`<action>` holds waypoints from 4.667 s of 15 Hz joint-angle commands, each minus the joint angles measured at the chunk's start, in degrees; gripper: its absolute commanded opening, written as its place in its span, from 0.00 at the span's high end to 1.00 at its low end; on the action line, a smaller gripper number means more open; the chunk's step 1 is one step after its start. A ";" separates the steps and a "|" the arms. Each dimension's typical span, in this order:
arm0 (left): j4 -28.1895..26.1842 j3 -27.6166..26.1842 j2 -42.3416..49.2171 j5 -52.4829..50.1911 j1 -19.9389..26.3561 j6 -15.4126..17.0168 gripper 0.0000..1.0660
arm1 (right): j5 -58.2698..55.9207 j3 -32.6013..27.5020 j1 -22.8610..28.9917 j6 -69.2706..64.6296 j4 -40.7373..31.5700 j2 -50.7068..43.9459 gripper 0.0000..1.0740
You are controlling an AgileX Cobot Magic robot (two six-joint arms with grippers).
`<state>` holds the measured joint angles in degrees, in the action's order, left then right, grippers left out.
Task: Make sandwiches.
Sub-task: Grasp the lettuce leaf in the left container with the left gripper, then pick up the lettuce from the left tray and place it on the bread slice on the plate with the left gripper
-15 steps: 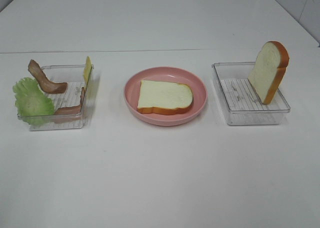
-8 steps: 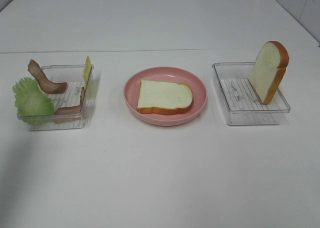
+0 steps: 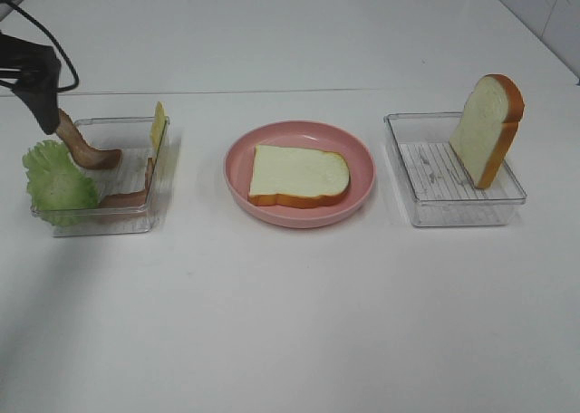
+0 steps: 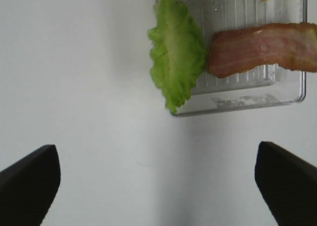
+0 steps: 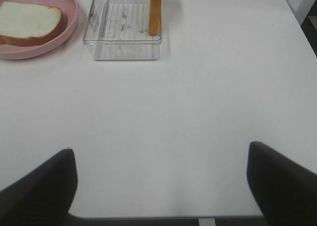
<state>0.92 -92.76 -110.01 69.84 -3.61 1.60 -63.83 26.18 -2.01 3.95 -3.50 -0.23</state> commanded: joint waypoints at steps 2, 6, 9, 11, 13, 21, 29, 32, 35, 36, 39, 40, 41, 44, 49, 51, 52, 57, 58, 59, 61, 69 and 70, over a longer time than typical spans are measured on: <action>-1.32 -4.93 -9.40 4.53 -1.20 2.01 0.07 | 0.74 -0.23 -0.17 0.34 0.17 -1.78 0.17; -1.78 -4.93 -13.92 1.66 -1.20 1.38 0.08 | 0.74 -0.23 -0.17 0.34 -0.17 -1.78 0.17; -2.29 -4.93 -15.30 -1.66 -1.20 0.57 0.12 | 0.74 -0.23 -0.17 0.34 -0.17 -1.78 0.17; -2.41 -4.93 -16.27 -2.06 -1.20 0.17 0.24 | 0.74 -0.23 -0.17 0.34 -0.17 -1.78 0.17; -2.41 -4.93 -16.84 -2.06 -1.20 0.23 0.35 | 0.74 -0.23 -0.17 0.34 -0.17 -1.78 0.17; -2.41 -4.93 -16.50 -2.86 -1.20 0.29 0.87 | 0.74 -0.23 -0.17 0.34 -0.17 -1.78 0.17; -2.41 -4.93 -16.50 -2.86 -1.20 2.98 1.00 | 0.74 -0.23 -0.17 0.34 -0.17 -1.78 0.17; -1.95 -4.93 -16.50 -3.21 -1.20 3.78 1.00 | 0.74 -0.23 -0.17 0.34 -0.17 -1.78 0.17; -0.92 -4.93 -16.04 -2.98 -1.20 3.78 1.00 | 0.74 -0.23 -0.17 0.34 -0.17 -1.78 0.17; -0.92 -4.93 -14.44 -2.92 -1.20 3.78 1.00 | 0.74 -0.23 -0.17 0.34 -0.17 -1.78 0.17; -0.92 -4.93 -8.37 -2.92 -1.20 4.70 1.00 | 0.74 -0.23 -0.17 0.34 -0.17 -1.78 0.17; -0.92 -4.93 -6.30 -2.75 -1.20 4.70 1.00 | 0.74 -0.23 -0.17 0.34 -0.17 -1.78 0.17; -1.32 -4.93 -4.07 -2.58 -1.20 4.70 1.00 | 0.74 -0.23 -0.17 0.34 -0.17 -1.78 0.17; -4.13 -4.93 2.46 -2.41 -1.60 4.47 1.00 | 0.74 -0.23 -0.17 0.34 -0.17 -1.78 0.17; -10.20 -7.45 5.50 -3.38 -9.34 1.43 1.00 | 0.74 -0.23 -0.17 0.34 -0.23 -1.78 0.17; -14.73 -13.06 0.80 -3.90 -13.75 0.52 1.00 | 0.74 -0.23 -0.17 0.34 -0.23 -1.78 0.17; -15.87 -14.15 -0.46 -3.72 -14.32 0.06 1.00 | 0.74 -0.23 -0.17 0.34 -0.23 -1.78 0.17; -26.36 -29.45 -19.31 -3.04 -20.45 -7.51 1.00 | 0.74 -0.23 -0.17 0.34 -0.23 -1.78 0.17; -28.19 -32.66 -22.29 -3.09 -21.20 -8.59 1.00 | 0.74 -0.23 -0.17 0.34 -0.23 -1.78 0.17; -31.05 -37.01 -26.53 -3.09 -21.89 -8.94 1.00 | 0.74 -0.23 -0.17 0.34 -0.23 -1.78 0.17; -34.03 -40.39 -30.08 -2.86 -22.75 -9.57 1.00 | 0.74 -0.23 -0.17 0.34 -0.23 -1.78 0.17; -37.18 -43.09 -37.87 -3.50 -23.78 -11.80 1.00 | 0.74 -0.23 -0.17 0.34 -0.46 -1.72 0.17; -35.92 -43.09 -38.04 -4.18 -23.78 -12.03 1.00 | 0.74 -0.23 -0.17 0.34 -0.46 -1.72 0.17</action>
<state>-35.58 -135.56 -147.82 66.46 -27.22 -9.91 -63.77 26.18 -2.01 3.95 -3.95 -0.23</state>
